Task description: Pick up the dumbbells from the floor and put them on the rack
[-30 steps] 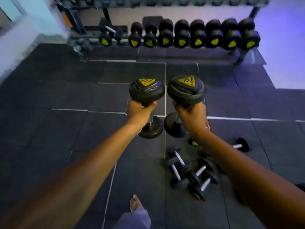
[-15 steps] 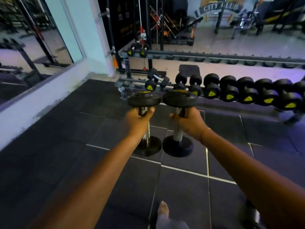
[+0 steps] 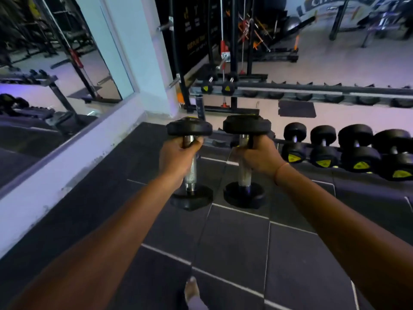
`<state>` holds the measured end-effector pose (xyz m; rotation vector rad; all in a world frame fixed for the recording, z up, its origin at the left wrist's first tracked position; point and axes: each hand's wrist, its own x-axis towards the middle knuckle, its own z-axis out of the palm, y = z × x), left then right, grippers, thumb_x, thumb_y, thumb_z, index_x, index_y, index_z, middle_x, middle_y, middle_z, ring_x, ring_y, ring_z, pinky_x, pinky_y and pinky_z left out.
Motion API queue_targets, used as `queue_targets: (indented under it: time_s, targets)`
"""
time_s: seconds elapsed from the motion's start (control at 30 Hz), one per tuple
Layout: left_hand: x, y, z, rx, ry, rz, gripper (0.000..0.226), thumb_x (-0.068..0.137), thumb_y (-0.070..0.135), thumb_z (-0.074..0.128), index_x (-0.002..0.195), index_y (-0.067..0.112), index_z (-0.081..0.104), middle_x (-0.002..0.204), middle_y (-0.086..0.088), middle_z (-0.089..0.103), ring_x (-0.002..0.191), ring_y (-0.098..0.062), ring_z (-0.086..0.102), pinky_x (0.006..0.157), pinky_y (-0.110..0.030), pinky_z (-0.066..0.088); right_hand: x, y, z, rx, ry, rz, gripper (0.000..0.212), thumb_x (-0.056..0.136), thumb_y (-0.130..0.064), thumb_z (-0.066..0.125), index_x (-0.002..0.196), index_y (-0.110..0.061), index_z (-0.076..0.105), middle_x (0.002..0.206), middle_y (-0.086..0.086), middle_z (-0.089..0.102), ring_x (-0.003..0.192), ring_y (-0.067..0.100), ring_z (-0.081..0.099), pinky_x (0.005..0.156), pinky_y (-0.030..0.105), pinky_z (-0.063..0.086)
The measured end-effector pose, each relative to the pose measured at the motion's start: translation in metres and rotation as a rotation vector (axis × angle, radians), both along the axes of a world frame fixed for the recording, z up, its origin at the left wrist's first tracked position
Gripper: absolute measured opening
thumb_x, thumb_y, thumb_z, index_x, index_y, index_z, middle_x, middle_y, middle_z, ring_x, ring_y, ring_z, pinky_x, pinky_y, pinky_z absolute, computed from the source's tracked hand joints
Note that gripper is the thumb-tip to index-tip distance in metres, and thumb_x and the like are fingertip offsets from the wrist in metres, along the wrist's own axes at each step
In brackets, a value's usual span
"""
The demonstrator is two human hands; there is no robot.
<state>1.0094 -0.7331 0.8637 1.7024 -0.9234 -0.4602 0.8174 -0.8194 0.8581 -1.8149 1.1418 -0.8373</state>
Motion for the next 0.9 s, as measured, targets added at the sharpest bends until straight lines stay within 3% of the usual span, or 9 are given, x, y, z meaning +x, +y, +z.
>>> queue_targets:
  time_s: [0.1, 0.23, 0.33, 0.43, 0.53, 0.6, 0.73, 0.83, 0.9]
  targets:
    - [0.05, -0.103, -0.007, -0.009, -0.013, -0.083, 0.021, 0.081, 0.039, 0.076, 0.071, 0.021, 0.07, 0.059, 0.013, 0.066, 0.061, 0.0, 0.059, 0.062, -0.023, 0.041, 0.05, -0.094, -0.001, -0.016, -0.001, -0.044, 0.03, 0.079, -0.024, 0.074, 0.104, -0.01, 0.065, 0.097, 0.006, 0.069, 0.083, 0.017, 0.065, 0.078, 0.03, 0.058]
    - [0.099, -0.248, -0.004, -0.014, -0.03, -0.162, 0.03, 0.08, 0.043, 0.075, 0.083, 0.014, 0.073, 0.075, -0.002, 0.073, 0.068, -0.01, 0.065, 0.063, -0.028, 0.049, 0.095, -0.213, -0.004, -0.057, 0.072, -0.146, 0.031, 0.077, -0.032, 0.073, 0.101, -0.013, 0.066, 0.097, 0.007, 0.069, 0.09, 0.025, 0.065, 0.083, 0.043, 0.056]
    - [0.114, -0.346, -0.008, 0.04, -0.11, -0.223, 0.032, 0.079, 0.046, 0.076, 0.071, 0.016, 0.068, 0.069, 0.002, 0.068, 0.073, -0.018, 0.066, 0.061, -0.031, 0.047, 0.106, -0.29, -0.006, -0.036, 0.138, -0.193, 0.023, 0.08, -0.031, 0.071, 0.094, -0.014, 0.064, 0.09, 0.005, 0.067, 0.086, 0.025, 0.065, 0.078, 0.04, 0.056]
    - [0.116, -0.455, -0.011, 0.053, -0.107, -0.279, 0.035, 0.078, 0.044, 0.077, 0.07, 0.012, 0.065, 0.071, -0.003, 0.068, 0.076, -0.024, 0.066, 0.069, -0.038, 0.05, 0.103, -0.387, -0.008, -0.021, 0.205, -0.252, 0.021, 0.081, -0.03, 0.072, 0.092, -0.016, 0.062, 0.087, 0.003, 0.065, 0.085, 0.024, 0.064, 0.075, 0.036, 0.054]
    - [0.105, -0.564, -0.028, 0.092, -0.118, -0.339, 0.024, 0.079, 0.044, 0.077, 0.076, 0.021, 0.07, 0.079, 0.006, 0.071, 0.084, -0.019, 0.067, 0.076, -0.033, 0.051, 0.089, -0.49, -0.02, -0.006, 0.205, -0.302, 0.021, 0.082, -0.028, 0.073, 0.094, -0.018, 0.059, 0.088, 0.0, 0.062, 0.085, 0.02, 0.06, 0.075, 0.031, 0.049]
    - [0.094, -0.632, -0.043, 0.1, -0.096, -0.338, 0.027, 0.074, 0.049, 0.077, 0.08, 0.024, 0.072, 0.084, 0.006, 0.073, 0.088, -0.02, 0.068, 0.081, -0.037, 0.055, 0.078, -0.559, -0.032, 0.002, 0.257, -0.333, 0.023, 0.081, -0.029, 0.074, 0.093, -0.018, 0.057, 0.09, 0.001, 0.061, 0.085, 0.022, 0.059, 0.075, 0.031, 0.047]
    - [0.072, -0.758, -0.056, 0.152, -0.041, -0.327, 0.028, 0.075, 0.046, 0.078, 0.091, 0.024, 0.074, 0.089, 0.007, 0.073, 0.089, -0.017, 0.065, 0.08, -0.031, 0.052, 0.063, -0.696, -0.048, 0.06, 0.349, -0.344, 0.03, 0.081, -0.031, 0.071, 0.106, -0.017, 0.061, 0.1, 0.005, 0.066, 0.092, 0.025, 0.063, 0.084, 0.038, 0.054]
    - [0.068, -0.833, -0.06, 0.213, 0.019, -0.346, 0.012, 0.078, 0.038, 0.079, 0.081, 0.032, 0.067, 0.084, 0.014, 0.068, 0.088, -0.012, 0.064, 0.075, -0.025, 0.045, 0.061, -0.774, -0.054, 0.091, 0.393, -0.33, 0.028, 0.082, -0.032, 0.069, 0.106, -0.019, 0.062, 0.097, 0.004, 0.067, 0.09, 0.024, 0.064, 0.083, 0.04, 0.056]
    - [0.072, -0.889, -0.065, 0.251, 0.065, -0.34, 0.016, 0.078, 0.034, 0.079, 0.077, 0.034, 0.063, 0.085, 0.012, 0.069, 0.088, -0.013, 0.065, 0.075, -0.027, 0.047, 0.061, -0.828, -0.059, 0.13, 0.406, -0.329, 0.022, 0.082, -0.033, 0.067, 0.099, -0.02, 0.063, 0.09, 0.001, 0.067, 0.084, 0.021, 0.065, 0.08, 0.04, 0.058]
